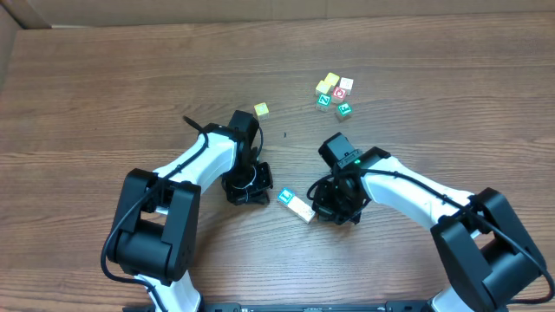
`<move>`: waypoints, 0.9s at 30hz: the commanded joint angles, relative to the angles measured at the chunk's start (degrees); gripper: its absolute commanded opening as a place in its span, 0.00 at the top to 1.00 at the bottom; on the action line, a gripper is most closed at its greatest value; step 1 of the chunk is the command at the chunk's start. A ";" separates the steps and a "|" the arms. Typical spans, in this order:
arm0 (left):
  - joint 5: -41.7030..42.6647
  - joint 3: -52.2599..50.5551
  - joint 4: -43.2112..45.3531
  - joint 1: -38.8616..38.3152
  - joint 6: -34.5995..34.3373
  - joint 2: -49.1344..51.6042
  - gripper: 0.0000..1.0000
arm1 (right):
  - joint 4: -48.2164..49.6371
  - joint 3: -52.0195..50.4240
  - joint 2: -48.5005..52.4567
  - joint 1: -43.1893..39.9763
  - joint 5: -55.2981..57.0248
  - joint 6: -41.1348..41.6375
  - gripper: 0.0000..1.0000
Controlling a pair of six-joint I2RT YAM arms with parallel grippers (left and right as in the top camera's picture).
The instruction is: Flip 3 blocks
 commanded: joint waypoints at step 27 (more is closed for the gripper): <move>1.29 -0.26 5.55 -2.73 -0.35 -0.15 0.96 | 2.51 0.42 -0.42 4.31 4.72 8.04 0.96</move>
